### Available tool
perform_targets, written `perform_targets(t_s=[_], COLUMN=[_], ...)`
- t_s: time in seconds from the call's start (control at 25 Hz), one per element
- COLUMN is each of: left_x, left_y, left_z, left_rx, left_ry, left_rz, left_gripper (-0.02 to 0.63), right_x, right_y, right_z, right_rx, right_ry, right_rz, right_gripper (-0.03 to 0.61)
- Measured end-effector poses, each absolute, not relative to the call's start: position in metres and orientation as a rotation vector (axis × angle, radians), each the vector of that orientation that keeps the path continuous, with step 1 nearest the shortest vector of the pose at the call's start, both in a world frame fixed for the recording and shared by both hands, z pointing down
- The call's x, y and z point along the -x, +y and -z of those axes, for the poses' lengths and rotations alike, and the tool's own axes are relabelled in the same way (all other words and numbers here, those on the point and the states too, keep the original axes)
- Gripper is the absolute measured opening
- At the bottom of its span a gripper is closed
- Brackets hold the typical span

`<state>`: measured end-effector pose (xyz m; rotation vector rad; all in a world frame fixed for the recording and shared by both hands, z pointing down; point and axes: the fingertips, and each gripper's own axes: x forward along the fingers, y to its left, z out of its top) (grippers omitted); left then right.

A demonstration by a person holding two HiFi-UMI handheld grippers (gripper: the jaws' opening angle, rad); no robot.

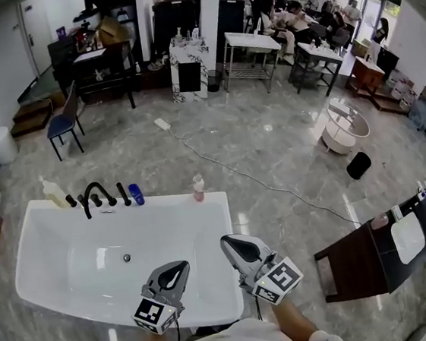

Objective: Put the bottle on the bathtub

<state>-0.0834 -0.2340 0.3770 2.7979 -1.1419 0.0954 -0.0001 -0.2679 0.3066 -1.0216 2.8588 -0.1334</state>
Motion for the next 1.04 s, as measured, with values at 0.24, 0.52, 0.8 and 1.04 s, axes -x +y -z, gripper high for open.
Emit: perform_targets(t_s=[0.24, 0.52, 0.8, 1.04], left_x=[0.077, 0.078, 0.071, 0.071], left_y=[-0.231, -0.229, -0.229, -0.226], left_z=[-0.381, -0.383, -0.385, -0.375], left_rx=[-2.795, -2.774, -2.784, -2.791], left_ry=[-1.136, -1.160, -1.151, -1.213], left_rz=[-0.109, -0.107, -0.133, -0.123], left_gripper=[0.002, 0.002, 0.002, 0.002], right_x=[0.002, -0.003, -0.009, -0.014], right_y=[-0.261, -0.263, -0.267, -0.264], right_z=[-0.315, -0.316, -0.325, -0.319], right_rx=[0.997, 0.989, 0.998, 1.005], right_ry=[2.881, 2.859, 2.845, 2.845], right_rz=[0.149, 0.182, 0.211, 0.163], right_gripper=[0.011, 0.011, 0.011, 0.011])
